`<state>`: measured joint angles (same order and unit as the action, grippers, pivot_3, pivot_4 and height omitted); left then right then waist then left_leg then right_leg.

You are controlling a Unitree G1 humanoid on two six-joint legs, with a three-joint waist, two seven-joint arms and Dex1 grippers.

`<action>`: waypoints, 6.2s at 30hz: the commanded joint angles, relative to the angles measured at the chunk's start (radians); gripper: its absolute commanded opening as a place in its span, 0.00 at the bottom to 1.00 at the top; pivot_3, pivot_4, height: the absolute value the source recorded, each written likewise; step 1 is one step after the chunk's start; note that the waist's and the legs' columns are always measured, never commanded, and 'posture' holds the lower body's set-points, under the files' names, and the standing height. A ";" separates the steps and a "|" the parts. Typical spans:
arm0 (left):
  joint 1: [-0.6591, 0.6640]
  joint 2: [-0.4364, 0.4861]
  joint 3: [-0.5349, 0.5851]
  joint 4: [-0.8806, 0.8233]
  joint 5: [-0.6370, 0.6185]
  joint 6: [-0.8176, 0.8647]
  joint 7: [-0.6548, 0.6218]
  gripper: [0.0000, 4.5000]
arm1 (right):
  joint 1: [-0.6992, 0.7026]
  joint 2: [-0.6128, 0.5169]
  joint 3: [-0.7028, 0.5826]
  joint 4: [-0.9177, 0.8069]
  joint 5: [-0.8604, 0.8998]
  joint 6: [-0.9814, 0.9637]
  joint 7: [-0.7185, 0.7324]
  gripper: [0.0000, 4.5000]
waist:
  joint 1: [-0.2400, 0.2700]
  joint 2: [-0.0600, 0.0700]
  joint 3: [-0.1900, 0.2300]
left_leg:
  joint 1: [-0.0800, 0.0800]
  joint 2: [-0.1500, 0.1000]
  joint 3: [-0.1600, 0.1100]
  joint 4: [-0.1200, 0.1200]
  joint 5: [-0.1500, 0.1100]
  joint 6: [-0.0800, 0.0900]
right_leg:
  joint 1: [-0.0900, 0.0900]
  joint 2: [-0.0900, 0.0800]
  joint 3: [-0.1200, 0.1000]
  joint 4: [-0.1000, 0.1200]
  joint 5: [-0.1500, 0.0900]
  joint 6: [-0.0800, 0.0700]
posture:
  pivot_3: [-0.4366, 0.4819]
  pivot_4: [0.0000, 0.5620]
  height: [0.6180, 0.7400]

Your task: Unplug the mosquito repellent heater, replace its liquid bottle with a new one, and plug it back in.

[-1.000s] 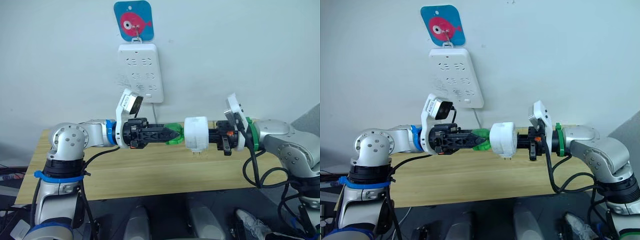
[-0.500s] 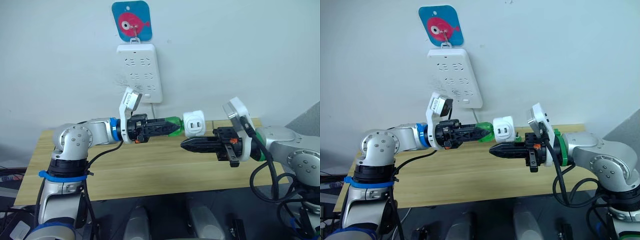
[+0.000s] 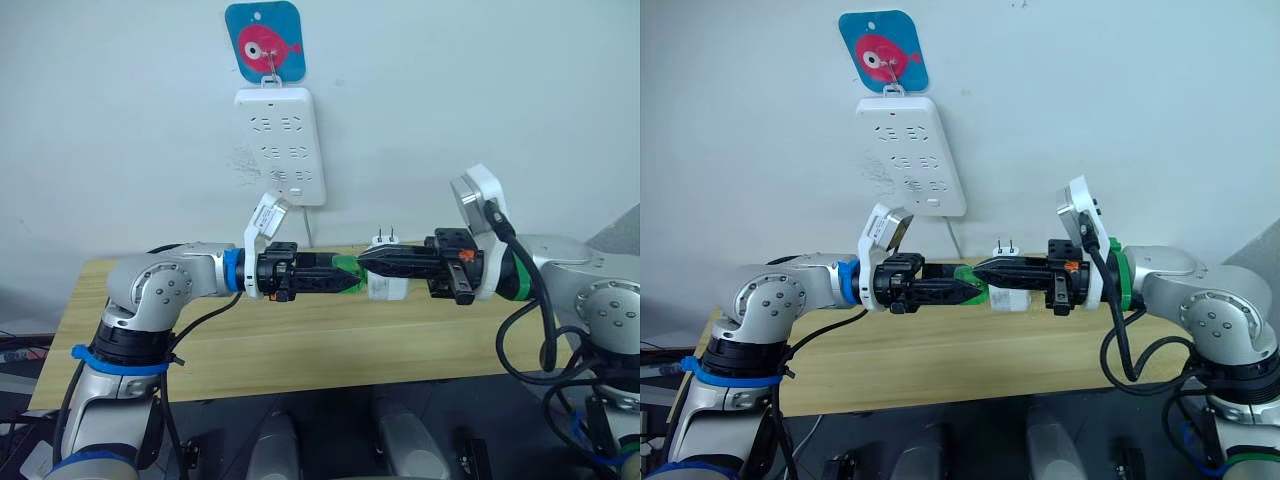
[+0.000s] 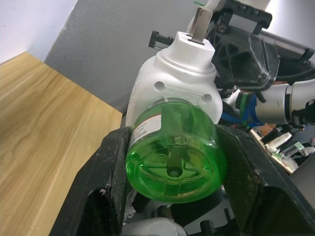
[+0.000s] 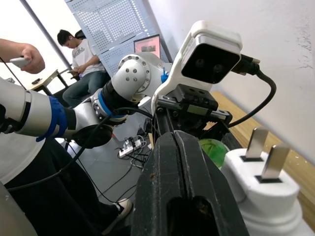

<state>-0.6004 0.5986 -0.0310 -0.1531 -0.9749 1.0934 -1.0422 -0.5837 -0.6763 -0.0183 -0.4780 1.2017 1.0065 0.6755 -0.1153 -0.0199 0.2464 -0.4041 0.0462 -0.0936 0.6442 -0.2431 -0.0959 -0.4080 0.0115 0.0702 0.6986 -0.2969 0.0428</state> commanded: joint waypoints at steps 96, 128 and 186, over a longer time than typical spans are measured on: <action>0.044 -0.463 0.131 0.043 0.021 -0.176 0.414 0.51 | 0.320 0.652 -0.052 -0.147 0.171 -0.463 -1.136 1.00 | -0.051 0.004 -0.003 | -0.004 -0.001 -0.001 0.000 0.000 0.000 | -0.002 0.000 0.000 0.001 0.000 0.000 | 0.22 0.34 0.88; 0.104 -0.354 0.043 -0.005 0.158 -0.311 0.345 0.80 | 0.322 0.626 -0.029 -0.141 0.216 -0.497 -1.131 0.68 | -0.048 0.005 -0.003 | -0.004 -0.001 -0.002 0.000 0.000 0.000 | -0.002 0.000 0.000 0.001 0.000 0.000 | 0.24 0.35 0.88; -0.142 -0.022 0.165 0.451 0.480 -0.657 0.091 1.00 | 0.133 0.208 -0.013 -0.270 -0.154 -0.202 -0.741 0.68 | -0.025 0.004 -0.006 | -0.003 -0.001 -0.002 0.002 0.000 0.000 | -0.003 -0.001 -0.002 0.007 0.000 0.000 | 0.26 0.32 0.88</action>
<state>-0.7181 0.5739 0.1322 0.3192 -0.4884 0.4499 -0.9282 -0.4497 -0.4701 -0.0156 -0.7014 1.0425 0.8147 -0.0674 -0.1408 -0.0157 0.2404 -0.4069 0.0455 -0.0960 0.6460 -0.2429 -0.0956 -0.4109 0.0108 0.0683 0.7060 -0.2965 0.0425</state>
